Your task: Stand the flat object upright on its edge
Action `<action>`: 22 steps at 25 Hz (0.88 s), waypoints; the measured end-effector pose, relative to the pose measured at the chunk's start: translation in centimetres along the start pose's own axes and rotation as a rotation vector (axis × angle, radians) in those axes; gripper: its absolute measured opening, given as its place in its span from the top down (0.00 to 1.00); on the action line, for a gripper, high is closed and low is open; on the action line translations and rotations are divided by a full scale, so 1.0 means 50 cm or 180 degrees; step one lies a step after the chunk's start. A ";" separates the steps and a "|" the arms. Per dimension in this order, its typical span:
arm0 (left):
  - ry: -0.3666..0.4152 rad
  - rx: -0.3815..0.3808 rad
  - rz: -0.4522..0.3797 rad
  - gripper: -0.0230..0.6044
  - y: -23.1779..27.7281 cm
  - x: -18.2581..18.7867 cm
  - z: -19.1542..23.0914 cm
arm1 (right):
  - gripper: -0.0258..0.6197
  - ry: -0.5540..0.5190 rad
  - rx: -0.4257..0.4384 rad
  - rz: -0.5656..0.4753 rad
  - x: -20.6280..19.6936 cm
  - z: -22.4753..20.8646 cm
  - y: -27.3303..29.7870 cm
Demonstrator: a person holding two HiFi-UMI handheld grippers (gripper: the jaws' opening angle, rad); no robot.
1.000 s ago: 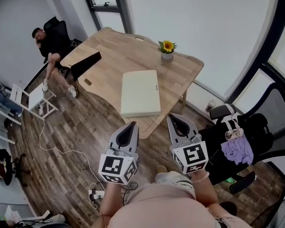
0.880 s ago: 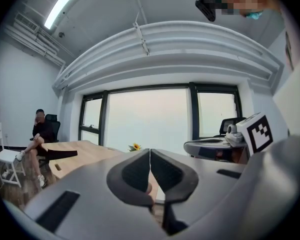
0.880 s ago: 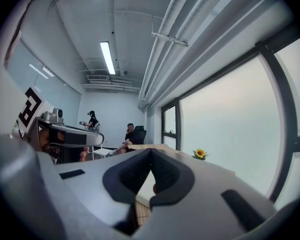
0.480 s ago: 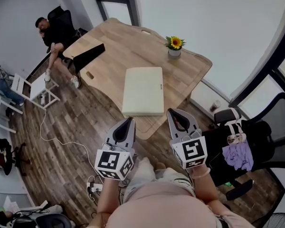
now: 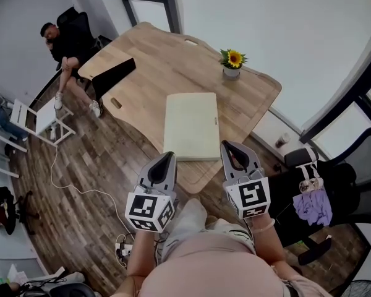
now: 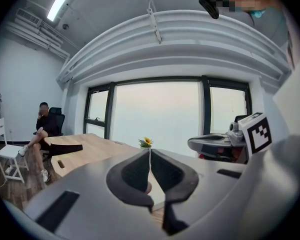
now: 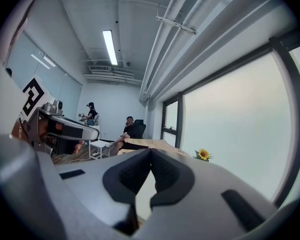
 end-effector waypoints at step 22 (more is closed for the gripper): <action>-0.0121 -0.0383 0.0331 0.94 0.183 -0.024 0.186 | 0.95 0.0177 -0.0386 0.0303 -0.021 -0.064 0.194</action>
Point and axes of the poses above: the fingertips, and each gripper's own axes: y forward along the fingers, z to its left, x out of its top, the point moved 4 cm from there along -y, backward along the fingers, and after that the axes turned 7 degrees about x, right-handed, at the moved point
